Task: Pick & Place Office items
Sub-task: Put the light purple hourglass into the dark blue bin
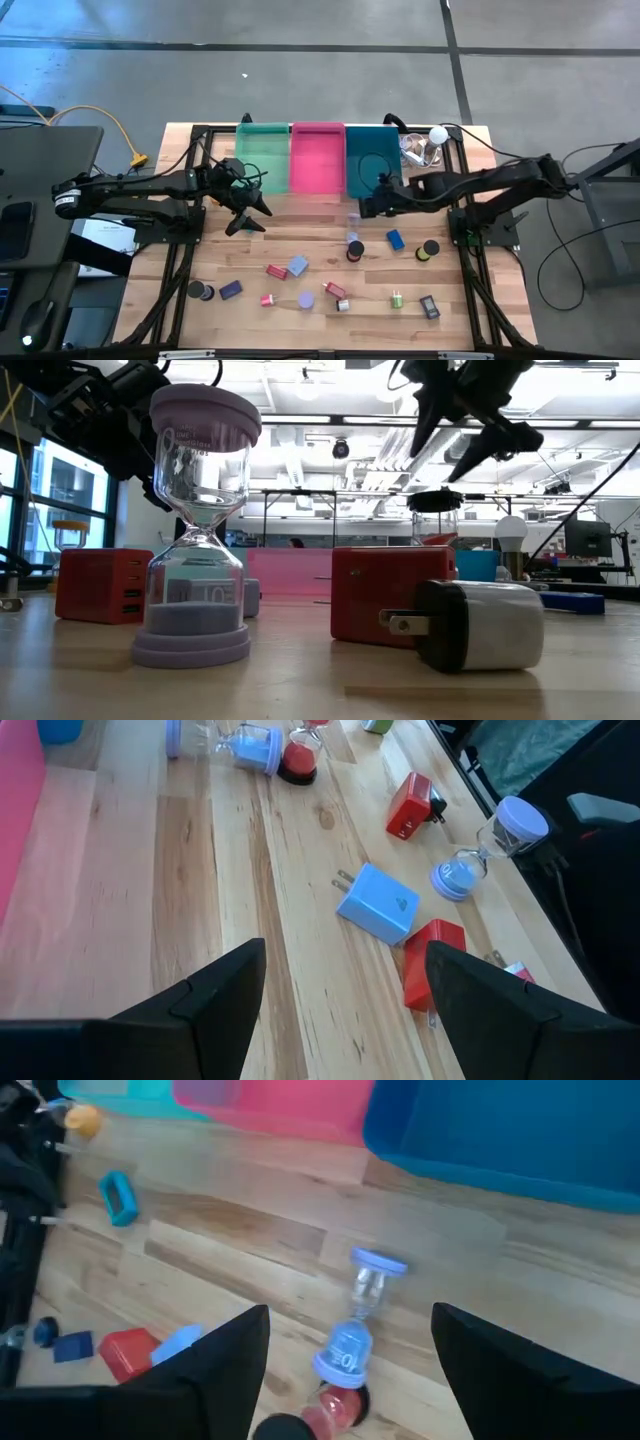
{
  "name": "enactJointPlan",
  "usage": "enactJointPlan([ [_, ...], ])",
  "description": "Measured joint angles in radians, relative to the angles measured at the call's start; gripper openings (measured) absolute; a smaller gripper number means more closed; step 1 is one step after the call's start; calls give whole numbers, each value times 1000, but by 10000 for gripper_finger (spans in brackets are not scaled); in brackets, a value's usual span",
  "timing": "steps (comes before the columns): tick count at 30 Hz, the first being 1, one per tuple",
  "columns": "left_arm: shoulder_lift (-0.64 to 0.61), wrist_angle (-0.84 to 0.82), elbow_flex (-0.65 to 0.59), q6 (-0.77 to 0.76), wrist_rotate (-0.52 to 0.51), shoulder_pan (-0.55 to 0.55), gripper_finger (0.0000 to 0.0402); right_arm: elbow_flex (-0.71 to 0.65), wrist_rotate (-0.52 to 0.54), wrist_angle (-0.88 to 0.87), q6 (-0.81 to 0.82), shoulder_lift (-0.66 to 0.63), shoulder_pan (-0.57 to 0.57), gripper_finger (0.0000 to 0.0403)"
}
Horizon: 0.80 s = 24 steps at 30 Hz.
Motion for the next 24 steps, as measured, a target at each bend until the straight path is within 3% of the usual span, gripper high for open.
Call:
enactJointPlan([
  [6, 0, 0, 0, -1, 0, 0, 268, 0, 5, 0, 0, 91, -35, 268],
  [14, 0, 0, 0, 4, 0, 0, 268, 0, -111, 200, -87, 150, -41, 268],
  [24, 0, -2, -4, 16, 0, 0, 268, 1, -154, 179, -41, 234, -42, 254],
])
